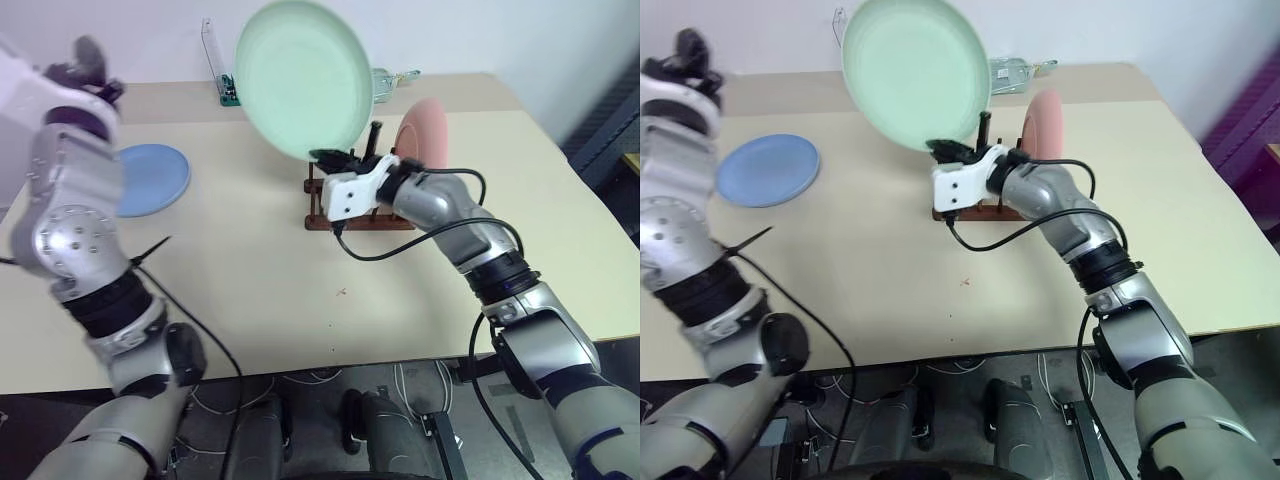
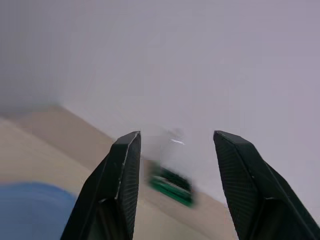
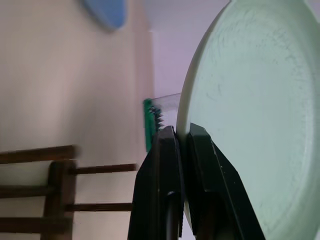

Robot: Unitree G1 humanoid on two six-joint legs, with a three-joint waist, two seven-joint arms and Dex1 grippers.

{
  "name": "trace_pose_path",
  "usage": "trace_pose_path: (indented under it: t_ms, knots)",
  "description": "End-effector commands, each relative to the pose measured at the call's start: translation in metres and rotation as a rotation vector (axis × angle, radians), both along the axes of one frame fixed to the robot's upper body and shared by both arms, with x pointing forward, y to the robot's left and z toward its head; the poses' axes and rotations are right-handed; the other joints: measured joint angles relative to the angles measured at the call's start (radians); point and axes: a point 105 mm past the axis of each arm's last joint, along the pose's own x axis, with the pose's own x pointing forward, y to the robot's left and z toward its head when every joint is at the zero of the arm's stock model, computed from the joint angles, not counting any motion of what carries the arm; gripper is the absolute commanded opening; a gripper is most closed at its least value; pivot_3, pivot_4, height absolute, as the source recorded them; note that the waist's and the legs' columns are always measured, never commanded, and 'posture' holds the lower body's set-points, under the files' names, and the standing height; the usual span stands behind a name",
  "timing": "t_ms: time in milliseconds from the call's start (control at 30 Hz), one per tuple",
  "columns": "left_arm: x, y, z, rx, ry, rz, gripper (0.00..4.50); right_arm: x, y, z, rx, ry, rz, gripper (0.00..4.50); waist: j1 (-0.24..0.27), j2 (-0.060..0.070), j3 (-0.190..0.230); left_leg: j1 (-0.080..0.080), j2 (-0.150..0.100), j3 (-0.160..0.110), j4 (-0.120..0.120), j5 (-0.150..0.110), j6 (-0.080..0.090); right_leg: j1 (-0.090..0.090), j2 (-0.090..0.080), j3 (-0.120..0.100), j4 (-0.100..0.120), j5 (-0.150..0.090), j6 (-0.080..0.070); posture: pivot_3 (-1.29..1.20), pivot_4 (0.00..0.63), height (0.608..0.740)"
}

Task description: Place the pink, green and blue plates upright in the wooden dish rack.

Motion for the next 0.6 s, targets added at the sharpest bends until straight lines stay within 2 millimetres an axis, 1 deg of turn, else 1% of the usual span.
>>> trace_pose_path:
  t_ms: [33, 67, 100, 133, 167, 200, 267, 300, 333, 367, 400, 467, 533, 600]
  knots:
    - [-0.001, 0.009, -0.008, 0.121, 0.044, 0.027, 2.31, -0.023, -0.004, 0.042, 0.197, 0.035, 0.122, 0.0, 0.001, 0.0, 0.0, 0.0, 0.0, 0.0, 0.0, 0.0, 0.0, 0.0, 0.0, 0.0, 0.0, 0.0, 0.0, 0.0, 0.15, 0.73]
    - [0.003, 0.008, -0.024, 0.198, 0.112, -0.008, 2.31, -0.031, -0.007, 0.056, 0.326, 0.129, 0.18, 0.0, -0.002, 0.0, 0.0, 0.0, 0.0, 0.0, 0.0, 0.0, 0.0, 0.0, -0.001, 0.0, 0.0, 0.0, 0.0, 0.0, 0.15, 0.73]
    - [0.006, 0.006, -0.036, 0.248, 0.159, -0.039, 2.31, -0.037, -0.008, 0.064, 0.405, 0.202, 0.229, 0.0, -0.003, 0.0, 0.0, 0.0, 0.0, 0.0, 0.0, 0.0, 0.0, 0.001, -0.001, 0.0, 0.0, 0.0, 0.0, 0.0, 0.15, 0.73]
    - [0.009, -0.001, -0.052, 0.323, 0.222, -0.088, 2.31, -0.041, -0.011, 0.076, 0.523, 0.293, 0.283, 0.0, -0.003, 0.0, 0.0, 0.0, 0.001, 0.0, 0.0, 0.0, 0.0, 0.001, -0.001, 0.0, 0.001, 0.0, 0.0, 0.0, 0.15, 0.73]
    - [0.01, -0.005, -0.062, 0.37, 0.258, -0.121, 2.31, -0.044, -0.013, 0.082, 0.59, 0.353, 0.313, 0.0, -0.002, 0.0, 0.0, 0.0, 0.001, 0.0, 0.0, 0.0, 0.0, 0.001, -0.001, 0.0, 0.001, 0.0, 0.0, 0.0, 0.15, 0.73]
    - [0.011, -0.021, -0.084, 0.445, 0.318, -0.216, 2.31, -0.051, -0.016, 0.089, 0.712, 0.499, 0.393, 0.0, -0.002, 0.0, 0.0, 0.0, 0.002, -0.001, 0.0, 0.0, 0.0, 0.001, -0.001, 0.0, 0.001, 0.0, 0.0, 0.0, 0.15, 0.73]
    - [0.007, -0.044, -0.115, 0.54, 0.376, -0.361, 2.31, -0.065, -0.018, 0.098, 0.842, 0.718, 0.532, 0.0, -0.002, 0.0, 0.0, 0.0, 0.003, -0.001, 0.0, 0.0, 0.0, 0.001, -0.002, 0.0, 0.001, 0.0, 0.0, 0.0, 0.15, 0.73]
    - [0.001, -0.061, -0.132, 0.557, 0.386, -0.476, 2.31, -0.066, -0.022, 0.103, 0.938, 0.822, 0.579, 0.0, -0.003, 0.0, 0.0, 0.0, 0.003, -0.003, 0.0, 0.0, 0.0, 0.0, -0.002, 0.0, 0.001, 0.0, 0.0, 0.0, 0.15, 0.73]
    - [-0.006, -0.079, -0.145, 0.609, 0.386, -0.577, 2.31, -0.06, -0.028, 0.103, 1.02, 0.907, 0.577, 0.0, -0.006, 0.0, 0.0, 0.0, 0.003, -0.003, 0.0, 0.0, 0.0, 0.0, -0.002, 0.0, 0.001, 0.0, -0.001, 0.0, 0.15, 0.73]
    - [-0.013, -0.091, -0.154, 0.644, 0.384, -0.649, 2.31, -0.056, -0.032, 0.102, 1.072, 0.97, 0.571, 0.0, -0.007, 0.001, 0.0, 0.0, 0.003, -0.003, 0.0, -0.001, 0.0, -0.001, -0.002, 0.0, 0.001, 0.0, -0.001, 0.0, 0.15, 0.73]
    - [-0.019, -0.1, -0.163, 0.65, 0.388, -0.715, 2.31, -0.053, -0.035, 0.098, 1.092, 1.018, 0.547, 0.0, -0.005, 0.001, 0.0, 0.0, 0.003, -0.002, 0.0, -0.001, 0.0, -0.001, -0.003, 0.0, 0.001, 0.0, -0.001, 0.0, 0.15, 0.73]
    - [-0.032, -0.118, -0.175, 0.644, 0.405, -0.852, 2.31, -0.05, -0.036, 0.087, 1.091, 1.087, 0.51, 0.0, -0.004, 0.001, 0.0, -0.001, 0.004, -0.002, 0.0, -0.001, -0.001, -0.003, -0.003, 0.0, 0.001, -0.001, -0.005, 0.0, 0.15, 0.73]
    - [-0.045, -0.133, -0.176, 0.652, 0.378, -0.963, 2.31, -0.047, -0.037, 0.079, 1.1, 1.142, 0.478, 0.0, -0.005, 0.002, 0.001, -0.001, 0.004, -0.002, -0.001, -0.001, 0.0, -0.004, -0.003, 0.0, 0.0, -0.001, -0.006, 0.0, 0.15, 0.73]
    - [-0.058, -0.147, -0.175, 0.631, 0.345, -1.079, 2.31, -0.038, -0.042, 0.07, 1.141, 1.187, 0.423, 0.0, -0.005, 0.003, 0.001, -0.001, 0.004, -0.002, -0.001, -0.001, 0.0, -0.004, -0.003, 0.0, 0.0, -0.001, -0.006, 0.0, 0.15, 0.73]
